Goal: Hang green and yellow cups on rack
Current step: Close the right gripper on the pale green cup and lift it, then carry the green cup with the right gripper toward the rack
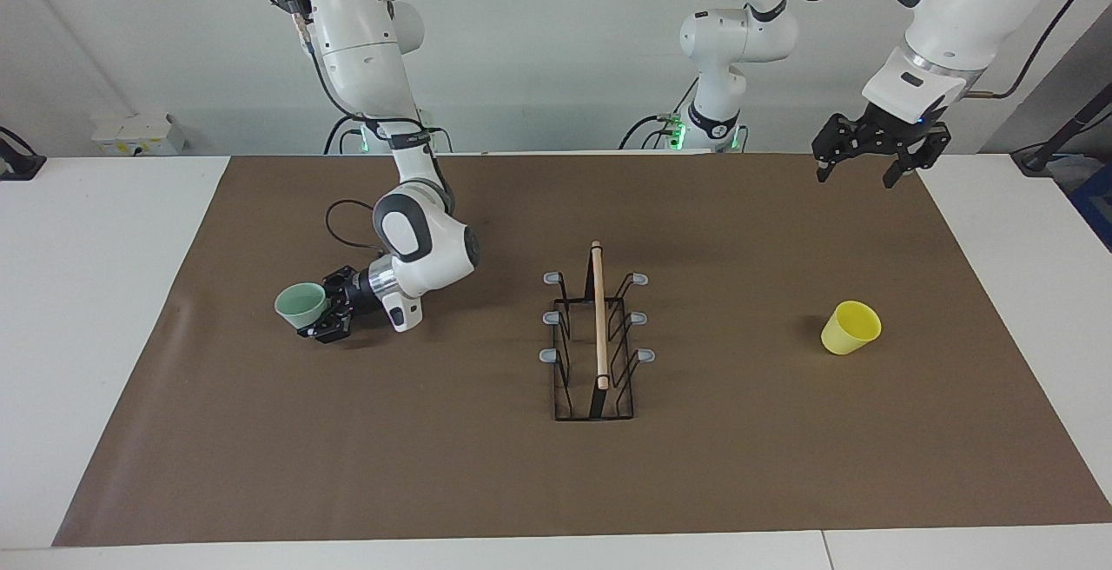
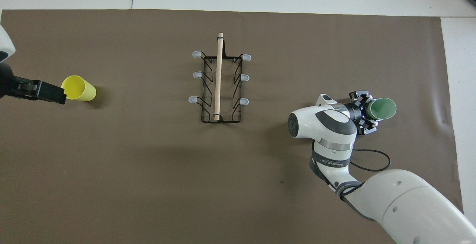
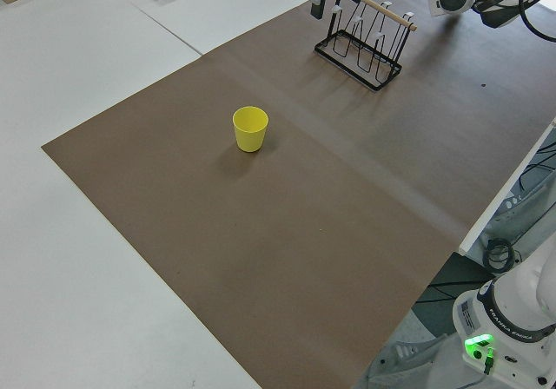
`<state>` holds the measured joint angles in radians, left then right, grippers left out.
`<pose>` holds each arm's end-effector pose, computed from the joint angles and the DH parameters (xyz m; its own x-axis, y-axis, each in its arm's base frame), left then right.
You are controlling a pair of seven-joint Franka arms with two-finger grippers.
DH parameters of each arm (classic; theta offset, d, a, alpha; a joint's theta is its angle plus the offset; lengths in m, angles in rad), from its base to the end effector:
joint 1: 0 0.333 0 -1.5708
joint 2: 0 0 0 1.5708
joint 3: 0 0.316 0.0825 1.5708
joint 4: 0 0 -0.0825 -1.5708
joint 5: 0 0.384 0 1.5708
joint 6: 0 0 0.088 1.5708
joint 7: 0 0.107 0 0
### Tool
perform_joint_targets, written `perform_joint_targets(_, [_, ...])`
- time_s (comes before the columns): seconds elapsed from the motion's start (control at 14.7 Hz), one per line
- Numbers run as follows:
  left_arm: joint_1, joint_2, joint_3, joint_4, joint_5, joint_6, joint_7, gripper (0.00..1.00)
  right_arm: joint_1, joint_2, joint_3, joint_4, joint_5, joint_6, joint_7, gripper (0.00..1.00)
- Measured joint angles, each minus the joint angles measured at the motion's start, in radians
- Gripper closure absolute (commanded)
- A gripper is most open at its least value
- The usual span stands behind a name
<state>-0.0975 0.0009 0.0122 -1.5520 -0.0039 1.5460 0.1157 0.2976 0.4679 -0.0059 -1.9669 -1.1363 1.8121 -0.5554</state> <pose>0.5505 -0.0475 0.6307 0.9798 -0.1997 -0.0064 -0.1997 -0.9798 0.0047 0.5712 0.0931 0.2325 0.1107 0.4550 -0.8836 0.9883 0.0437 0.1463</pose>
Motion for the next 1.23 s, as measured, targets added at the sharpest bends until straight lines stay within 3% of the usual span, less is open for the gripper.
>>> perform_joint_targets(0.41, [0.000,0.000,0.000,0.000,0.000,0.000,0.000,0.00,0.001,-0.050,0.028,0.226,0.307,-0.110,-0.029,1.00])
perform_joint_targets(0.89, [0.000,0.000,0.000,0.000,0.000,0.000,0.000,0.00,-0.029,-0.177,0.025,0.305,0.637,-0.109,-0.036,1.00])
perform_joint_targets(1.23, [0.000,0.000,0.000,0.000,0.000,0.000,0.000,0.00,-0.034,-0.232,0.025,0.331,0.838,-0.028,0.019,1.00])
